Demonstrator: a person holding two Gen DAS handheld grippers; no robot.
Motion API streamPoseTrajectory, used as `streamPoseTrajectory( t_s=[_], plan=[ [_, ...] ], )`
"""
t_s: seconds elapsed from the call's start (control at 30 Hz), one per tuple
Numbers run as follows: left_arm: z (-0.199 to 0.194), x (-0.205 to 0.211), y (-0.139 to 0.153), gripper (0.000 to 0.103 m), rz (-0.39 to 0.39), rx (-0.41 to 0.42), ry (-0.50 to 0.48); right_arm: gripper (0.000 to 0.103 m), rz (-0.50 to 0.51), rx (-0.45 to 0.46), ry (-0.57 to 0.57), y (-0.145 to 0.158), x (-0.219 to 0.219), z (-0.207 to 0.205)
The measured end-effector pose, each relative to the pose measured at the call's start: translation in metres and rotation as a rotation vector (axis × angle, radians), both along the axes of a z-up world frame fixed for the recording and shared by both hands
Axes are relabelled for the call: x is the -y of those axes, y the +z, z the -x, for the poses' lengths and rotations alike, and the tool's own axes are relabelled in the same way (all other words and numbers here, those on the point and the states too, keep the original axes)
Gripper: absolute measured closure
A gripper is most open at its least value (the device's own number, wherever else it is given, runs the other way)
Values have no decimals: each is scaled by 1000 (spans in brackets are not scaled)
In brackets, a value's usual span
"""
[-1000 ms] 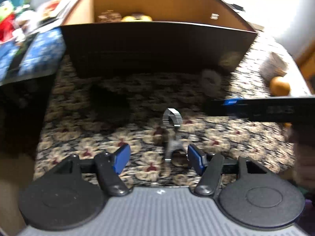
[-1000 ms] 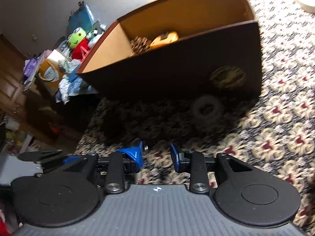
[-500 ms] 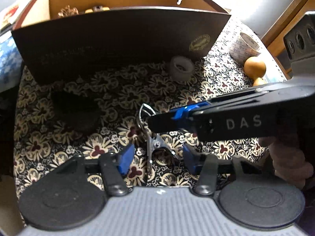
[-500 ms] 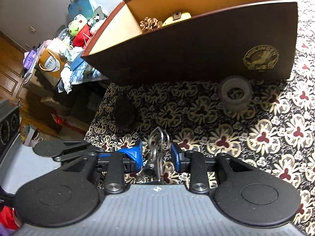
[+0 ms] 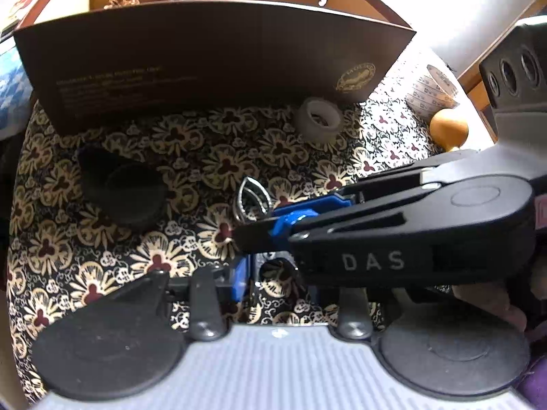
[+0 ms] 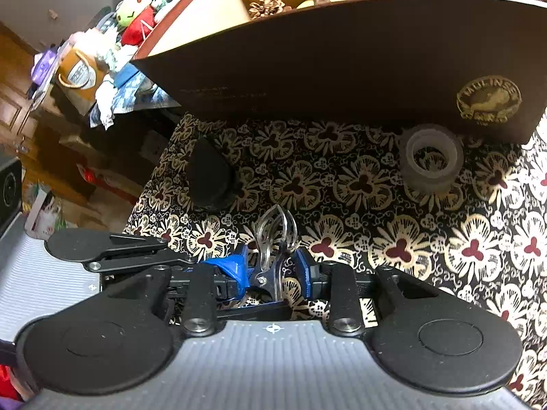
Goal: Organize rigid objects
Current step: 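Close the right gripper on the silver metal clip, then lift the silver clip with the right gripper and carry it over the box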
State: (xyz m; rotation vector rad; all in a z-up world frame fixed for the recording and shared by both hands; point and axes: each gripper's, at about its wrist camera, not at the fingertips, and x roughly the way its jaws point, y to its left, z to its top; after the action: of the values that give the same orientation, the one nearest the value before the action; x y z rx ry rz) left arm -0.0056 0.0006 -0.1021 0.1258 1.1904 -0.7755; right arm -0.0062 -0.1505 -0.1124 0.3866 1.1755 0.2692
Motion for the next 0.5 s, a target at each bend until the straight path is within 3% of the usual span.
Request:
streamPoseTrajectory(
  t_s=[0.1, 0.23, 0.5],
  plan=[
    [2, 2, 1, 74, 2, 4, -4, 97, 3, -1, 11, -1, 2, 0],
    [7, 9, 9, 99, 1, 40, -57, 103, -13, 4, -14, 4, 12, 3],
    [12, 35, 43, 98, 58, 153, -235, 103, -21, 74, -145, 39, 43, 22]
  ],
)
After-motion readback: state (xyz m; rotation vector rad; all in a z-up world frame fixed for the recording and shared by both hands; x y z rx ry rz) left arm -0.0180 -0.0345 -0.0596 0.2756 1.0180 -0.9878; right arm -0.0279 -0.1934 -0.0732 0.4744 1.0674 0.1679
